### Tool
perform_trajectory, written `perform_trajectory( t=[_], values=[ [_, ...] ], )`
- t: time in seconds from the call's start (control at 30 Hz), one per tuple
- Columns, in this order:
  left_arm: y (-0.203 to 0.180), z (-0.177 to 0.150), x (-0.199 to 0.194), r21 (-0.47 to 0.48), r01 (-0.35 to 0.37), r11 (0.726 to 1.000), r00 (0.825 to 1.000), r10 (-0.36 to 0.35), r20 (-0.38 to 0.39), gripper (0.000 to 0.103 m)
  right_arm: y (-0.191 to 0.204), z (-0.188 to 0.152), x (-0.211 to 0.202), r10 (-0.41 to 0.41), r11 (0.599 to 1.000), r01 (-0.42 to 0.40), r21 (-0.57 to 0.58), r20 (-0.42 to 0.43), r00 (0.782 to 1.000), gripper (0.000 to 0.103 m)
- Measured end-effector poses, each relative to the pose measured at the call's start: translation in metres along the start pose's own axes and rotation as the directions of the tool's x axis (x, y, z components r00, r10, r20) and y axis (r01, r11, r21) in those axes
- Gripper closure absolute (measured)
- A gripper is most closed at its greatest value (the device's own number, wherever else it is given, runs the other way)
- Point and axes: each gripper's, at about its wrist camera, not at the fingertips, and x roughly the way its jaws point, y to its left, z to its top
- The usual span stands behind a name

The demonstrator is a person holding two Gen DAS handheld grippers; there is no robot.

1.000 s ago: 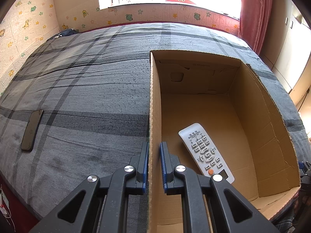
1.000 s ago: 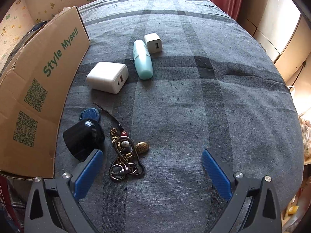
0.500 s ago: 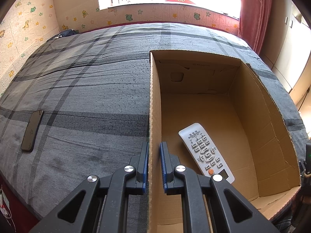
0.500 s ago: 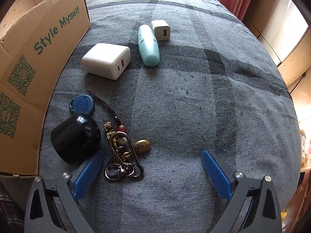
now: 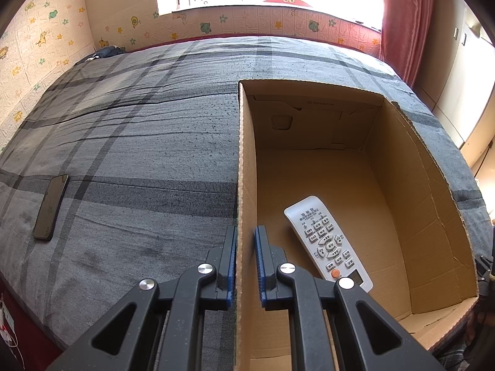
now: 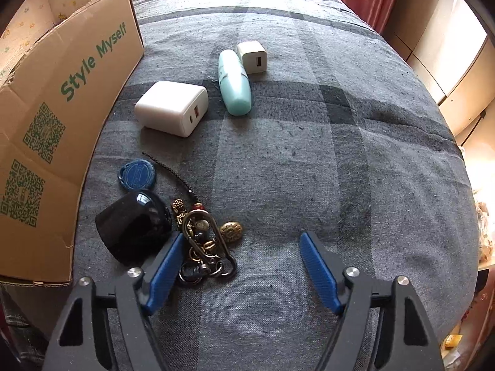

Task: Organize rigid objects
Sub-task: 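Close the right tool on the key ring, then carry the keys with the right tool over the box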

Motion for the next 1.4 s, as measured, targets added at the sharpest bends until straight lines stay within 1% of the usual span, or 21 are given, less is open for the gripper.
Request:
perform_trajectory(
  t=[0.03,0.07,0.1,0.17,0.23,0.37,0.47,0.67,0.7,0.97,1.2,1.4],
  values=[
    [0.0,0.0,0.0,-0.001,0.0,1.0,1.0,0.0,0.0,0.091,0.0,0.001,-0.002,0.007,1.0,-0.007,0.006,0.006,1.0,0.046],
    [0.0,0.0,0.0,-0.003,0.0,1.0,1.0,0.0,0.0,0.091,-0.001,0.002,-0.005,0.019,1.0,-0.019,0.016,0.013,1.0,0.065],
    [0.0,0.0,-0.001,-0.003,0.001,1.0,1.0,-0.001,-0.001,0.091,-0.002,0.002,-0.007,0.03,0.999,-0.031,0.028,0.016,0.999,0.081],
    [0.0,0.0,-0.001,-0.001,0.001,1.0,1.0,-0.001,-0.002,0.091,0.0,0.003,-0.011,0.044,0.999,-0.044,0.027,0.019,0.999,0.093],
    [0.0,0.001,-0.001,0.001,0.001,1.0,1.0,-0.001,-0.003,0.091,0.001,0.005,-0.014,0.047,0.999,-0.048,0.017,0.016,0.999,0.093],
    [0.0,0.001,-0.001,0.008,0.001,1.0,1.0,-0.001,-0.002,0.091,-0.004,0.01,-0.022,0.072,0.997,-0.072,0.042,0.017,0.997,0.093],
    [-0.001,0.001,-0.001,0.016,0.003,1.0,1.0,-0.003,-0.003,0.091,-0.009,0.01,-0.026,0.07,0.997,-0.07,0.044,0.021,0.997,0.093],
    [-0.002,0.0,-0.002,0.025,0.003,1.0,1.0,-0.003,-0.004,0.091,-0.011,0.02,-0.047,0.076,0.996,-0.077,0.042,0.034,0.997,0.093],
    [-0.002,0.0,-0.002,0.025,0.002,1.0,1.0,-0.002,-0.005,0.091,-0.018,0.019,-0.045,0.077,0.996,-0.078,0.042,0.037,0.996,0.093],
    [-0.001,0.0,-0.002,0.026,0.004,1.0,1.0,-0.004,-0.009,0.091,-0.018,0.031,-0.079,0.075,0.997,-0.077,0.029,0.062,0.995,0.094],
    [-0.001,0.0,-0.001,0.03,0.005,1.0,1.0,-0.005,-0.01,0.091,-0.005,0.062,-0.115,0.089,0.996,-0.088,-0.015,0.102,0.991,0.094],
    [-0.001,0.0,-0.002,0.027,0.007,1.0,1.0,-0.006,-0.011,0.091,0.019,0.088,-0.138,0.123,0.99,-0.113,-0.08,0.131,0.984,0.094]
  ],
)
